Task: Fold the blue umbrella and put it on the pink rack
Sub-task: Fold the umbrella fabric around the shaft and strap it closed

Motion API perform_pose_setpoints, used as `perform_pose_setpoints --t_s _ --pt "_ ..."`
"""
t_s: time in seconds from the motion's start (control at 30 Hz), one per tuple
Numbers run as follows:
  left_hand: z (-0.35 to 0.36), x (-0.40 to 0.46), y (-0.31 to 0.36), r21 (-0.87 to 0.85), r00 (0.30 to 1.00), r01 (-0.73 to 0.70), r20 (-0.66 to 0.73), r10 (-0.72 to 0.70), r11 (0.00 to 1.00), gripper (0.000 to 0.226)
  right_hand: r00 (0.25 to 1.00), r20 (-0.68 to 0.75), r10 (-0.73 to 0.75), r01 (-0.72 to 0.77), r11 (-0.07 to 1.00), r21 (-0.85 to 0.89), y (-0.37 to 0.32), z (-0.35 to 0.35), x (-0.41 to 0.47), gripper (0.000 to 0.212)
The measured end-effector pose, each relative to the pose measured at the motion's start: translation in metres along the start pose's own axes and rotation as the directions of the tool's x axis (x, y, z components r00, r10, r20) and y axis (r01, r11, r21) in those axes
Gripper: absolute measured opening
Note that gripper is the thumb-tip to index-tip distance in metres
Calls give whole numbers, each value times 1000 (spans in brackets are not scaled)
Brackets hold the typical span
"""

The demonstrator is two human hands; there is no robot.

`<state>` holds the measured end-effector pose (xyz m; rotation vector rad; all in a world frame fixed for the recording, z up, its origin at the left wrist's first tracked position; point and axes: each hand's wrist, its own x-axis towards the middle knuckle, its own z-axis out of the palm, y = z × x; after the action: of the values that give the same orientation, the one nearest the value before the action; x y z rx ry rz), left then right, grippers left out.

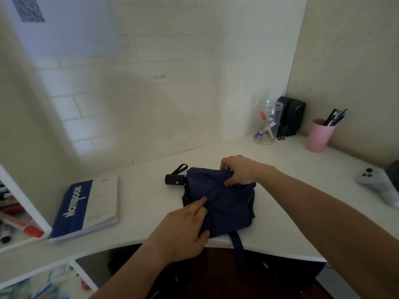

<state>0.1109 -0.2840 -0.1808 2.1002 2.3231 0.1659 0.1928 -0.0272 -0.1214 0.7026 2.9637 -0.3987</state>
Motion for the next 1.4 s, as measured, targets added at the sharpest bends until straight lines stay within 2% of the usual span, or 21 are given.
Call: perform_pose_setpoints --t_s 0.1,0.17,0.23,0.3,0.37,0.43,0.5,0.6,0.67,0.73,0.8,0.9,0.97,1.03,1.17,1.3,1.37,1.4 --pt "-5 7 5 -102 992 119 42 -116 988 42 993 -98 -67 61 996 -58 0 15 -11 37" --pt "-6 17 9 34 993 118 -30 -117 992 39 971 -196 -134 112 987 -119 1 27 -20 30" --pt "0 22 13 170 990 113 -99 -97 979 49 935 -292 -202 156 972 -174 0 37 -26 25" --pt "8 24 18 264 994 79 -90 -58 961 62 892 -368 -262 182 954 -239 0 46 -28 21" --pt "12 21 18 310 996 36 -88 -9 950 61 862 -412 -297 195 943 -271 2 54 -30 18" --pt "13 17 16 279 993 2 -117 32 960 61 860 -427 -279 209 957 -204 4 61 -32 18" --pt "17 13 10 152 998 9 -66 1 988 62 890 -400 -218 214 975 -56 6 64 -36 20" --pt "27 9 4 64 999 48 -4 -48 997 63 958 -259 -123 176 965 193 5 60 -43 22" --pt "27 8 4 55 997 62 31 -64 997 62 987 -155 -30 87 922 376 5 50 -44 16" --pt "22 8 5 63 996 64 58 -67 996 61 995 -98 -14 53 911 409 11 39 -41 11" --pt "18 6 7 70 997 50 53 -54 996 60 997 -55 -50 67 923 379 16 30 -38 14" --pt "14 3 8 76 998 20 53 -24 997 58 997 -62 -52 68 955 288 15 24 -33 35" --pt "13 0 10 91 999 -13 48 9 996 56 997 -53 -58 68 973 219 10 23 -29 56" --pt "17 -3 10 113 997 -50 56 44 992 55 995 -68 -78 83 994 72 5 26 -27 68" --pt "20 -5 13 92 996 -67 71 60 994 56 946 -251 -203 180 977 -114 -2 44 -37 43" --pt "6 -4 14 9 989 -47 142 45 999 50 820 -468 -330 206 933 -296 0 72 -43 35" --pt "-10 3 14 -82 996 -13 87 20 997 42 764 -534 -361 228 926 -300 1 82 -46 33" --pt "-18 11 13 -80 999 1 -35 -4 997 43 740 -562 -369 245 926 -286 2 85 -48 31"
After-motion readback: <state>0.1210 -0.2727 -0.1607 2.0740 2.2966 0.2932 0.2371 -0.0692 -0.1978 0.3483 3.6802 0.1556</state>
